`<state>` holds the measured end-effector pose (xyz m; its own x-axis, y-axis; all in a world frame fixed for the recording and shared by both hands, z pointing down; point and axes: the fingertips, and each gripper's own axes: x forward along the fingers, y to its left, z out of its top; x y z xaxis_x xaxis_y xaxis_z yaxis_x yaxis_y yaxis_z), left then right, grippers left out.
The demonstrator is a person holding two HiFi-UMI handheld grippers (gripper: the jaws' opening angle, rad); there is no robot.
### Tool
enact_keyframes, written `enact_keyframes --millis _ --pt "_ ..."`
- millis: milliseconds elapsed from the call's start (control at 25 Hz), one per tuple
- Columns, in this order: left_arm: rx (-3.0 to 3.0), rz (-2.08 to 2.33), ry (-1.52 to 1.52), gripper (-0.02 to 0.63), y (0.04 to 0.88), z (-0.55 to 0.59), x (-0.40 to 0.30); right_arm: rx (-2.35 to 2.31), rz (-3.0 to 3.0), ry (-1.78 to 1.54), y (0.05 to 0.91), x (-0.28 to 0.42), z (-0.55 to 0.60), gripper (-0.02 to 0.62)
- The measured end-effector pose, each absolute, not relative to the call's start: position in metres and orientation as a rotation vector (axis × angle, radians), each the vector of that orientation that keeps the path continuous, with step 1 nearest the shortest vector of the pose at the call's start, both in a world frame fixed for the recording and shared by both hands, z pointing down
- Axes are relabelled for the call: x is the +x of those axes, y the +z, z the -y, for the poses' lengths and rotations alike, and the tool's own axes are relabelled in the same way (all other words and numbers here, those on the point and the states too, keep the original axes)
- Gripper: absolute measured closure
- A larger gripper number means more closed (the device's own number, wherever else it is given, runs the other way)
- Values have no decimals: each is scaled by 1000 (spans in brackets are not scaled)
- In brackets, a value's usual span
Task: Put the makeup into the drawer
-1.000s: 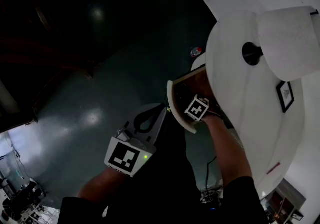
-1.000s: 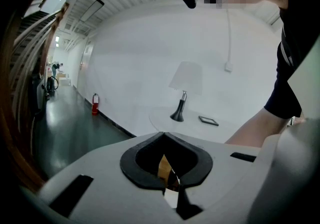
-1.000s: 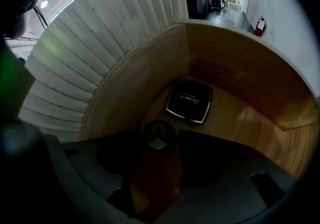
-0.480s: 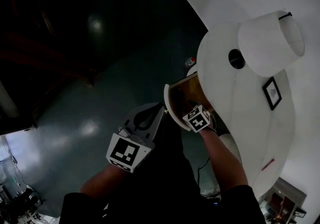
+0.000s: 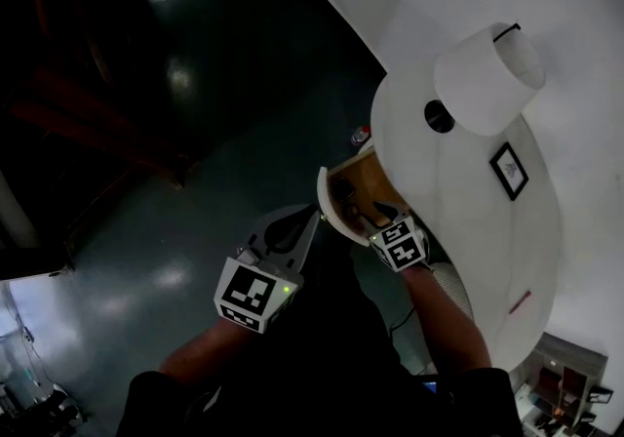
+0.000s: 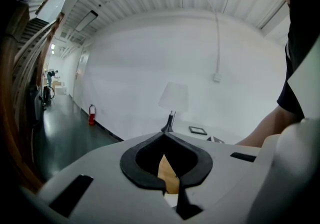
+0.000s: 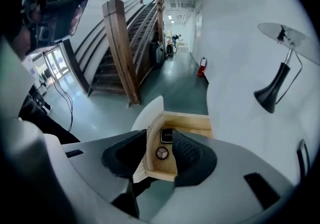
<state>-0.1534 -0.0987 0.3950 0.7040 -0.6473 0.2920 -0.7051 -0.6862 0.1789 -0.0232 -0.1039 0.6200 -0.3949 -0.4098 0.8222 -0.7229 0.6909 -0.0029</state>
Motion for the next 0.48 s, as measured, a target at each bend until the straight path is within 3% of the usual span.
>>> enact_keyframes --millis 480 --pt "2737 938 277 595 359 82 -121 1125 2121 492 524 23 71 477"
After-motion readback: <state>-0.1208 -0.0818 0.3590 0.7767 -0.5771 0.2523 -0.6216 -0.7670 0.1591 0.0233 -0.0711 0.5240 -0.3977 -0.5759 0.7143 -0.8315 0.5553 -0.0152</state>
